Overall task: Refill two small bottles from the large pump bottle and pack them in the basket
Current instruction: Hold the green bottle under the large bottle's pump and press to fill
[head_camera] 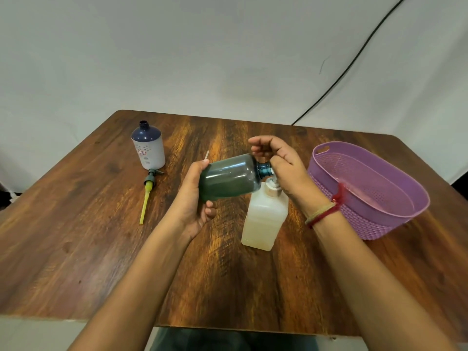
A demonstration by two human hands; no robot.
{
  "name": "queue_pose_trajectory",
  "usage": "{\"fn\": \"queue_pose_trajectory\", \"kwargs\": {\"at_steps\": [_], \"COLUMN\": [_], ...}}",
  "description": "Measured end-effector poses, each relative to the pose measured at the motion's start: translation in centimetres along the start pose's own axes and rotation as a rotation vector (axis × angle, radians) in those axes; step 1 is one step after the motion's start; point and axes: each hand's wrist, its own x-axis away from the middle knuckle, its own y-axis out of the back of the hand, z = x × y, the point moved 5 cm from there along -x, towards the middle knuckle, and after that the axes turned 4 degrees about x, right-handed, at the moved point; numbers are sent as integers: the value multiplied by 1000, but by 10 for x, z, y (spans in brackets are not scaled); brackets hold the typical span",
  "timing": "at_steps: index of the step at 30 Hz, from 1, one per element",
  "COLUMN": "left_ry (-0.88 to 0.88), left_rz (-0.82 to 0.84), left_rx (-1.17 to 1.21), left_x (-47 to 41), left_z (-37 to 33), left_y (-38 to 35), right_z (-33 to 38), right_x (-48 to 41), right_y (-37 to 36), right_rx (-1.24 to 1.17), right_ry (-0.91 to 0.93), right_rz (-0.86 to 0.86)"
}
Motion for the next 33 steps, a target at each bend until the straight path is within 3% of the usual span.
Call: {"fn": "queue_pose_trajectory", "kwargs": {"at_steps": [18, 23, 29, 33], "left_ry": [38, -18, 50, -2], "left_rz": [-8, 11, 0, 37], "left_rx": [6, 6, 10, -3], "left_x": [-5, -4, -4, -2], "left_z": [6, -4, 7, -4], "left_y": [3, -2, 2, -4], "right_z": [-5, 4, -4, 3], "right_x": [-2, -8, 3, -5], "right_y": [0, 1, -1, 3], "right_rx": [35, -12, -16, -19], "right_ry": [-60, -23, -69, -75], "right_rz": [50, 136, 69, 82]}}
